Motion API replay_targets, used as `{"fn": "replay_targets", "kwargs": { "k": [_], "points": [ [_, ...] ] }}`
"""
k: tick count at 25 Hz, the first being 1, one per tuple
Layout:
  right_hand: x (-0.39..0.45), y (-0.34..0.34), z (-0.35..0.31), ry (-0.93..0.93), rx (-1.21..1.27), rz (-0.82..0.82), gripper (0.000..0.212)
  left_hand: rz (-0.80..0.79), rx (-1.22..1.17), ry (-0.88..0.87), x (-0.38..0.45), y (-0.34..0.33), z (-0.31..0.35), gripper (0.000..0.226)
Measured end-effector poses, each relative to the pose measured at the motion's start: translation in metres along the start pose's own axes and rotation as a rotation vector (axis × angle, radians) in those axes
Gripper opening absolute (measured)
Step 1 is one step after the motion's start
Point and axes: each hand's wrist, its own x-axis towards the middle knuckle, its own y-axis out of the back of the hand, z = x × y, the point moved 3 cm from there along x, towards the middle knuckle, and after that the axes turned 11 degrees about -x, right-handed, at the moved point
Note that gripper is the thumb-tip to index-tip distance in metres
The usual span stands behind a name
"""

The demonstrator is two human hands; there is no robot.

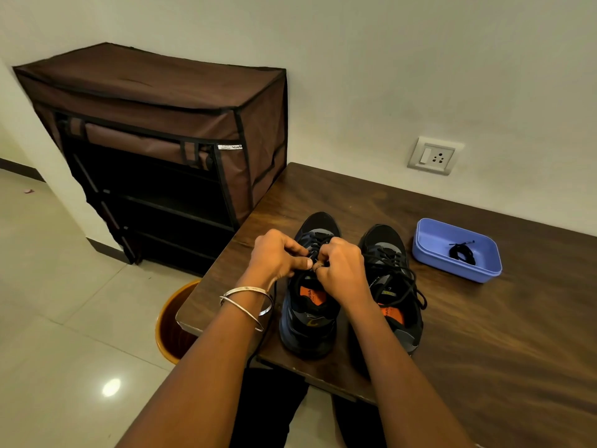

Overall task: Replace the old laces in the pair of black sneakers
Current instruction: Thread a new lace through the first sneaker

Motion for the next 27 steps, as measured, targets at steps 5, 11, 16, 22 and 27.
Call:
{"fn": "replay_targets", "kwargs": {
  "k": [5, 11, 16, 22, 27],
  "points": [
    [-0.004, -0.002, 0.011, 0.069, 0.116, 0.010, 0.011, -0.038, -0.044, -0.004, -0.003, 0.000, 0.002, 0.037],
    [-0.009, -0.003, 0.013, -0.050, 0.074, 0.063, 0.014, -0.011, 0.066, -0.087, -0.003, -0.003, 0.002, 0.049],
    [-0.009, -0.007, 0.010, -0.091, 0.025, 0.081, 0.015, -0.022, 0.148, -0.123, -0.002, -0.003, 0.003, 0.036],
    [-0.007, -0.011, 0.015, -0.292, 0.392, 0.000, 0.007, -0.033, 0.074, -0.066, -0.005, 0.002, 0.006, 0.024],
    [-0.007, -0.013, 0.013, -0.388, 0.459, -0.010, 0.006, -0.028, 0.068, -0.060, -0.006, 0.004, 0.007, 0.020]
  ]
}}
